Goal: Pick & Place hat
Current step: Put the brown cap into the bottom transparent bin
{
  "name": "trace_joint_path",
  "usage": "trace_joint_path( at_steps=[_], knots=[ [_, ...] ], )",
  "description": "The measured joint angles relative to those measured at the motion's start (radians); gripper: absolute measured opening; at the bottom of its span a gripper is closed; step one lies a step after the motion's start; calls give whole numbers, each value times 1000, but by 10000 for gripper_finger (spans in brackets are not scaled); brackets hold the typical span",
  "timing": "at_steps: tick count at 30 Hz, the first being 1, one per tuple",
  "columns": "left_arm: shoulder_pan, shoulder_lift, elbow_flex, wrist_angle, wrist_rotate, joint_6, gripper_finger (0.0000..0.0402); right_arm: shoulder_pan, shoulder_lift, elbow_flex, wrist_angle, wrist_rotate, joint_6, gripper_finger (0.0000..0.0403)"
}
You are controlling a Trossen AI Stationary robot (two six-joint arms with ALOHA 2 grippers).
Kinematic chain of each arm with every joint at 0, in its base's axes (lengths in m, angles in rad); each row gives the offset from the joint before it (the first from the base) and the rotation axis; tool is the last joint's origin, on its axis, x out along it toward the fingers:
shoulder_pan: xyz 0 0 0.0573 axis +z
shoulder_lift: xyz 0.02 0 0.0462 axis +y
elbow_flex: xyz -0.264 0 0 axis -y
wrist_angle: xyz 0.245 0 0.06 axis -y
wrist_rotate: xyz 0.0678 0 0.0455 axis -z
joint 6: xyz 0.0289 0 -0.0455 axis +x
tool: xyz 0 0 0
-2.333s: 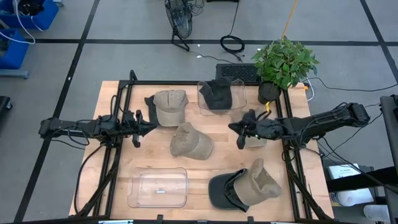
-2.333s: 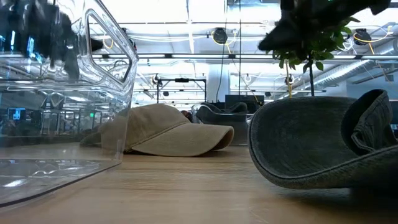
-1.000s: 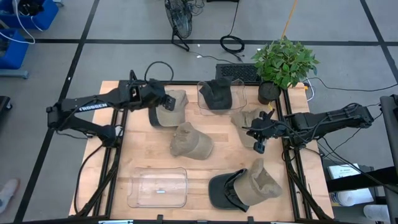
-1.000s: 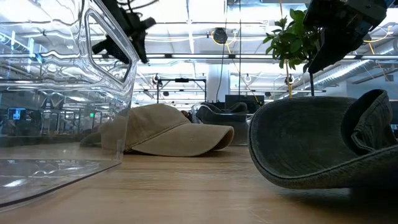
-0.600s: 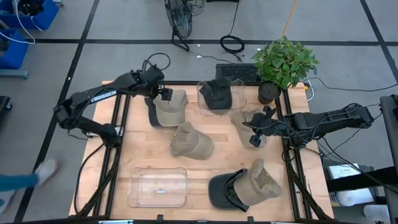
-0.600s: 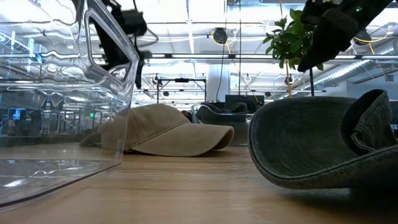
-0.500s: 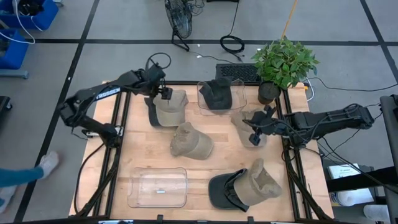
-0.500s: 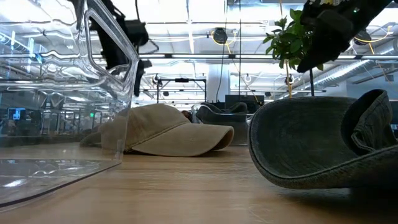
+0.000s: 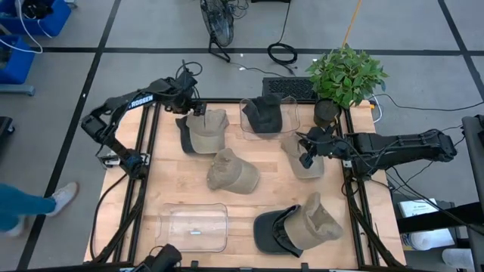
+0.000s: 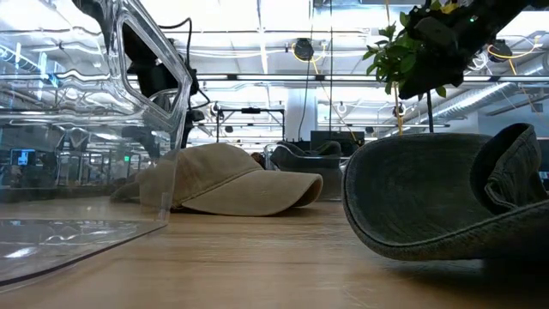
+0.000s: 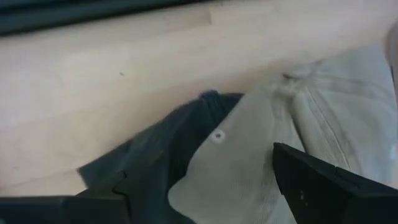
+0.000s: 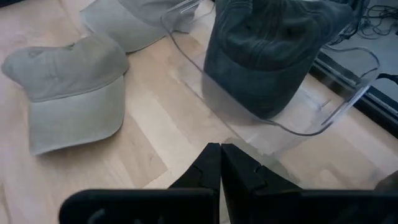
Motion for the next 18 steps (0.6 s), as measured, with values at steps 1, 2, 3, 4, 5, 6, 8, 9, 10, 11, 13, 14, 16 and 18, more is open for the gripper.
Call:
trace_joint_path(
  at_steps=[1, 2, 3, 4, 5, 6, 8, 9, 10, 11, 13, 14, 16, 18],
  knots=[
    [0, 8, 0, 0, 16, 9, 278, -7, 0, 0, 2, 0, -2, 0],
    [-1, 15, 0, 0, 33, 19, 277, -13, 0, 0, 3, 0, -7, 0],
    [-1, 23, 0, -1, 41, 31, 276, -16, 0, 0, 3, 0, -10, 0],
    [-3, 29, 0, -4, 49, 42, 274, -20, 0, 0, 3, 0, -11, 0],
    [-8, 33, 0, -4, 64, 49, 274, -24, 0, 0, 3, 0, -13, 0],
    [-11, 34, 0, -4, 83, 54, 274, -27, 0, 0, 3, 0, -13, 0],
    [-14, 37, 0, -5, 115, 67, 273, -33, 0, 0, 3, 0, -18, 0],
    [-19, 37, 0, -6, 127, 71, 273, -33, 0, 0, 3, 0, -20, 0],
    [-23, 36, 0, -5, 131, 72, 273, -34, 0, 0, 3, 0, -25, 0],
    [-27, 35, 0, -6, 132, 73, 273, -34, 0, 0, 3, 0, -36, 0],
    [-35, 33, 0, -8, 137, 81, 270, -34, 0, 0, 4, 0, -46, 0],
    [-40, 30, 0, -9, 141, 83, 264, -34, 0, 0, 4, 0, -47, 0],
    [-53, 25, 0, -9, 143, 82, 242, -34, 0, 0, 4, 0, -47, 0],
    [-62, 23, 0, -9, 144, 78, 207, -34, 0, 0, 4, 0, -53, 0]
  ],
)
